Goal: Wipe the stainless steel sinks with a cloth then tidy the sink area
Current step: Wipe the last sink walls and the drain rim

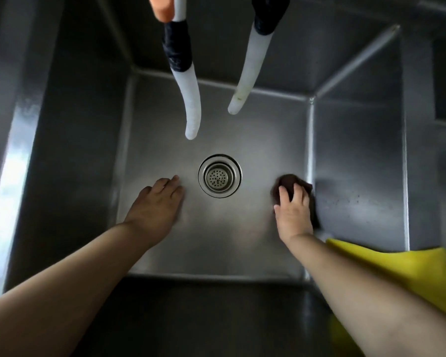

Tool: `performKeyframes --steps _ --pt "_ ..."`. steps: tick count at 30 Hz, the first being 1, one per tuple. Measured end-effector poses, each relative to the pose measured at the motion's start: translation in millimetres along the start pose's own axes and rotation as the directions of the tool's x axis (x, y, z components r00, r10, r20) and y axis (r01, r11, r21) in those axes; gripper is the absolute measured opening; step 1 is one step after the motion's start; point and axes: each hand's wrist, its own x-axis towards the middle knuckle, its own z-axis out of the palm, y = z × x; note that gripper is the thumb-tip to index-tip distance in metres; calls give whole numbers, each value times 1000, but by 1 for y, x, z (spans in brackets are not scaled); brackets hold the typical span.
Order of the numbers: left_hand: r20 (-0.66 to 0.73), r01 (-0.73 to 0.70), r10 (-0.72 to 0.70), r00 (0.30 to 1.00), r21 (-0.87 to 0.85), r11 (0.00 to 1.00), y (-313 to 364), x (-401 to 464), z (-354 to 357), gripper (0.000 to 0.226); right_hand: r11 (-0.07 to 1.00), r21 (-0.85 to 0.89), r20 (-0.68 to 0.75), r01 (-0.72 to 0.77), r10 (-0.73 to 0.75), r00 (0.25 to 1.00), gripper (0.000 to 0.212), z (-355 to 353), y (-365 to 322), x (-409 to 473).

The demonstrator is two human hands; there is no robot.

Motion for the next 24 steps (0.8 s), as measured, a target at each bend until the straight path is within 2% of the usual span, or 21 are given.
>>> performKeyframes --steps 2,5,7,9,10,12,15,19,24 --pt "14 4 -4 1000 -49 999 0 -7 -6 61 991 -128 95 -36 49 994 50 -1 -10 -22" --pt "24 24 -23 999 -61 998 0 -20 -20 61 983 -177 219 43 -3 976 39 -10 -31 -44" --pt "14 34 -33 999 -70 997 -1 -29 -31 61 991 -74 361 107 -73 930 41 -19 -43 -54" --pt "-3 45 -45 999 -104 994 -3 -39 -46 61 986 132 519 98 -153 841 42 -31 -55 -62" --pt "-20 48 -51 999 -121 992 -4 -44 -54 61 972 208 549 107 -207 810 41 -39 -61 -66" --pt "-70 48 -59 996 -145 988 -7 -59 -70 60 942 314 482 120 -267 834 39 -56 -74 -77" --pt "-122 40 -53 991 -104 994 -12 -83 -90 61 854 518 321 38 -235 918 39 -90 -88 -92" --pt "-150 23 -44 988 -137 990 -11 -113 -114 61 709 705 103 -28 -63 993 38 -144 -86 -109" --pt "-173 -43 15 985 -158 987 -1 -144 -140 62 637 771 -119 -12 162 980 40 -201 -59 -141"
